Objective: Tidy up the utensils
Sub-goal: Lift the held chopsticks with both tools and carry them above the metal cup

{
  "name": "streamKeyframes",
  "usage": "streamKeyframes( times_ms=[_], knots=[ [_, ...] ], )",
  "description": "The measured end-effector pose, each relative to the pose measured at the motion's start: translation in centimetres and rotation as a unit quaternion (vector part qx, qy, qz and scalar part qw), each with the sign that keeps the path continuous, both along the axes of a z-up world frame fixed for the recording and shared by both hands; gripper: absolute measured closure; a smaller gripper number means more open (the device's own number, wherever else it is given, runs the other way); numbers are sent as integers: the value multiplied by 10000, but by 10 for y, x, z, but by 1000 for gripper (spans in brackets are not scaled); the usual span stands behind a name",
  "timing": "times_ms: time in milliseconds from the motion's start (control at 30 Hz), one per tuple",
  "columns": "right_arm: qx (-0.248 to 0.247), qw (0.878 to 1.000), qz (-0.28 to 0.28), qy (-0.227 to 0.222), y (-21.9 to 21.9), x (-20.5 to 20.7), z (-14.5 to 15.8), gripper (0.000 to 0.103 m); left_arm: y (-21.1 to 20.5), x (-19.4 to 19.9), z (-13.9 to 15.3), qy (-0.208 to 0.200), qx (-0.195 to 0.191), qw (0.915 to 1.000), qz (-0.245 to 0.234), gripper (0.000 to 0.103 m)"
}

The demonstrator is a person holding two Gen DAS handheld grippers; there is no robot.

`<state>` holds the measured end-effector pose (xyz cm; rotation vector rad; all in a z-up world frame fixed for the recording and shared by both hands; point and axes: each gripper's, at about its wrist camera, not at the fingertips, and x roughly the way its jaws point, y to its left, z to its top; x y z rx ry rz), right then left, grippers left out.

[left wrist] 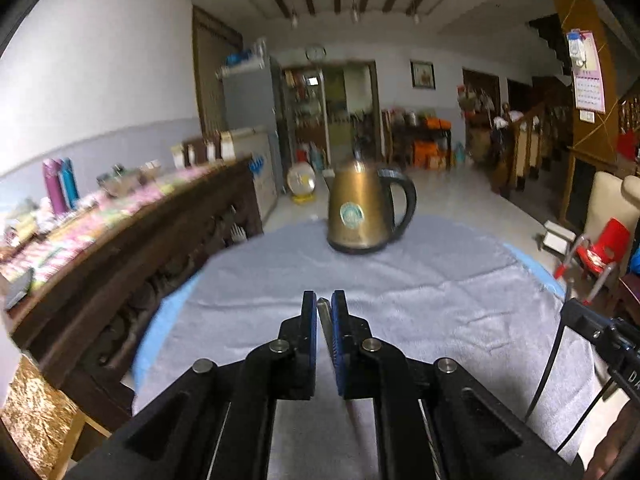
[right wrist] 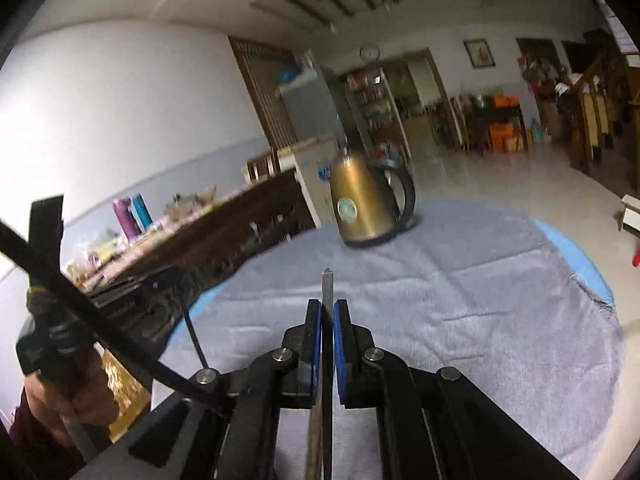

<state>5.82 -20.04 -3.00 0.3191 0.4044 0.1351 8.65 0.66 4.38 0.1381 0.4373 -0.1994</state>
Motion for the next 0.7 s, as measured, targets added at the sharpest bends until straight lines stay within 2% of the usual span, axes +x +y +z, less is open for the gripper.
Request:
streamKeyframes(
  times_ms=[133, 167, 233, 300, 400, 700],
  knots=[
    [-117, 9988, -112, -457, 4, -24, 13, 96, 7, -26, 7, -563, 15, 9984, 92, 98],
    [-200, 9984, -146, -516, 5, -28, 14, 96, 9, -29, 7, -589, -12, 9982, 59, 97],
    [-345, 9975, -187, -583, 9, -35, 12, 96, 14, -27, 2, -522, -94, 9986, 67, 97],
    [-387, 9973, -193, -596, 9, -40, 14, 96, 23, -20, -7, -283, -258, 9992, 131, 98],
    [-346, 9976, -177, -567, 9, -42, 17, 96, 38, -19, -5, -248, -526, 9982, 171, 98],
    [-354, 9940, -100, -1033, 21, -64, 44, 96, 64, -30, 18, -431, -763, 9956, 327, 98]
  ],
)
